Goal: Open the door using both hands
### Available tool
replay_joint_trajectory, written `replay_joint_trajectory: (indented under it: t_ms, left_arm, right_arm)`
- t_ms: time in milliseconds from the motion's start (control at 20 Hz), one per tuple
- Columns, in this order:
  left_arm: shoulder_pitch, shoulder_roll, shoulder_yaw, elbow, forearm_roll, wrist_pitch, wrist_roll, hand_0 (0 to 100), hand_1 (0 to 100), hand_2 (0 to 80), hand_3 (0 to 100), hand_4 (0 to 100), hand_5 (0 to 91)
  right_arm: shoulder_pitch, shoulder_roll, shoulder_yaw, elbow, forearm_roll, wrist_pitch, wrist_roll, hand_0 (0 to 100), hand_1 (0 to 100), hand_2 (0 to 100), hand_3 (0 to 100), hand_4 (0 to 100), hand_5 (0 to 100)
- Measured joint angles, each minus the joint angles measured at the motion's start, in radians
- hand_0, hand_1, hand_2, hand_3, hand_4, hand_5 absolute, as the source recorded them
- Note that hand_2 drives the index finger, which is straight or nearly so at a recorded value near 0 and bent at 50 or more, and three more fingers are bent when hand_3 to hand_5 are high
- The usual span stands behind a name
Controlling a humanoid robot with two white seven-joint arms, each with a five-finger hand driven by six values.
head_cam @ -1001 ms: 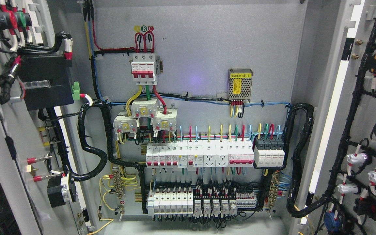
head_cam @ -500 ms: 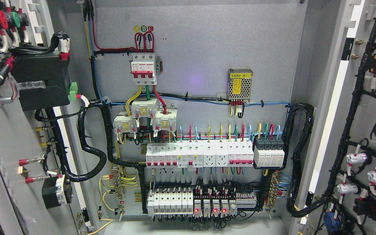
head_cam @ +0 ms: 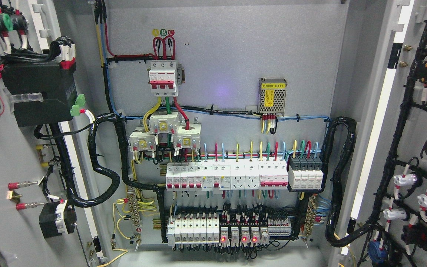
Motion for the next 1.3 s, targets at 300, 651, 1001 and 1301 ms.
replay_joint_trajectory:
  t_ms: [300,651,1001,1301]
  left_arm:
    - [0.058,0.028,-0.05,-0.164,0.002,0.0,0.0,0,0,0.0,0,0,0.0]
    - [0.111,0.086,-0.125,-0.369,0.025,0.001,0.003,0,0,0.0,0,0,0.0]
    - [0.13,0.197,-0.265,-0.57,0.185,0.001,0.001,0,0,0.0,0,0,0.0]
    - [0.137,0.279,-0.363,-0.73,0.27,0.004,-0.001,0,0,0.0,0,0,0.0]
  right_arm:
    - [-0.021,0.016,0.006,0.037,-0.001,-0.002,0.0,19,0,0,0,0,0]
    - [-0.052,0.026,0.025,0.059,-0.002,-0.002,0.0,19,0,0,0,0,0]
    - [-0.048,0.019,-0.006,0.068,-0.002,-0.005,-0.003,19,0,0,0,0,0]
    - [0.002,-0.03,-0.051,0.049,-0.002,-0.011,0.001,19,0,0,0,0,0]
